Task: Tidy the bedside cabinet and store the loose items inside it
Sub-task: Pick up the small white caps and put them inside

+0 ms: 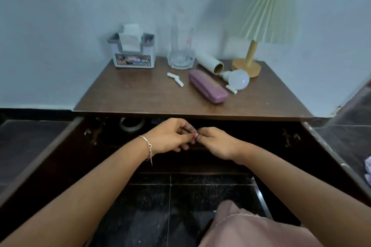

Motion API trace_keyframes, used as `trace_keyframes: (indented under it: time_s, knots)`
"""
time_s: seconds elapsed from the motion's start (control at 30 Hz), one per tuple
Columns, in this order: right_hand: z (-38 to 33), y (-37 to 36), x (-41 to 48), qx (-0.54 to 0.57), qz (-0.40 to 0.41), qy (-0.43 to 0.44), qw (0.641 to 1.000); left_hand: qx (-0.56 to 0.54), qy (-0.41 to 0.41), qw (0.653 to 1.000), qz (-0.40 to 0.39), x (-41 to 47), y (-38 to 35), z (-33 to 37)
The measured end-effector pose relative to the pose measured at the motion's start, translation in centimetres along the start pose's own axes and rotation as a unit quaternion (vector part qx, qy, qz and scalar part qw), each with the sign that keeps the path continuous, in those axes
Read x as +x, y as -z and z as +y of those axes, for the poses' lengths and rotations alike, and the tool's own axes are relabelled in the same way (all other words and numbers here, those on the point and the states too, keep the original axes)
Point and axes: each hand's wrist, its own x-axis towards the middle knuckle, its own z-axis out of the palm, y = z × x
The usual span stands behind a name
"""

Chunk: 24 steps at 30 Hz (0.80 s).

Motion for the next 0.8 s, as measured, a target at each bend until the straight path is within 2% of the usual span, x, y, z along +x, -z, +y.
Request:
trace_keyframes:
  time_s: [0.13, 0.2, 0.27, 0.37, 0.47, 0.53, 0.67, 0.8]
  knots:
    - [-3.4, 2.6, -2.0, 0.119, -0.070, 0.000, 0.990, -0.007, -0.026, 0.999, -0.018, -1.8, 3.3, 3.2]
    - [-4.5, 3.8, -2.5, 0.141, -0.076, 0.013, 0.987, -0.033, -0.038, 0.999, -0.009, -1.9, 4.3, 4.3]
    - [-5.3, 5.0, -2.6, 0.154, -0.024, 0.024, 0.987, -0.053, -0.040, 0.998, 0.022, -1.6, 5.1, 5.0]
    - [-5.2, 6.7, -1.9, 0.167, 0.132, 0.019, 0.977, -0.043, -0.031, 0.993, 0.109, -0.3, 5.9, 4.9]
    - [-3.1, 8.7, -1.0, 0.003, 0.316, -0.005, 0.949, 0.013, -0.026, 0.981, 0.194, 2.0, 6.6, 3.8]
    - [-1.8, 9.4, -1.0, -0.039, 0.384, -0.028, 0.922, 0.086, -0.025, 0.969, 0.231, 3.6, 7.0, 3.2]
    - [-0.9, 9.2, 0.0, -0.038, 0.409, -0.044, 0.910, 0.239, -0.056, 0.934, 0.260, 6.7, 7.5, 3.0]
    - [-2.1, 8.3, 1.5, -0.101, 0.393, -0.003, 0.914, 0.366, -0.061, 0.898, 0.236, 9.3, 7.9, 2.6]
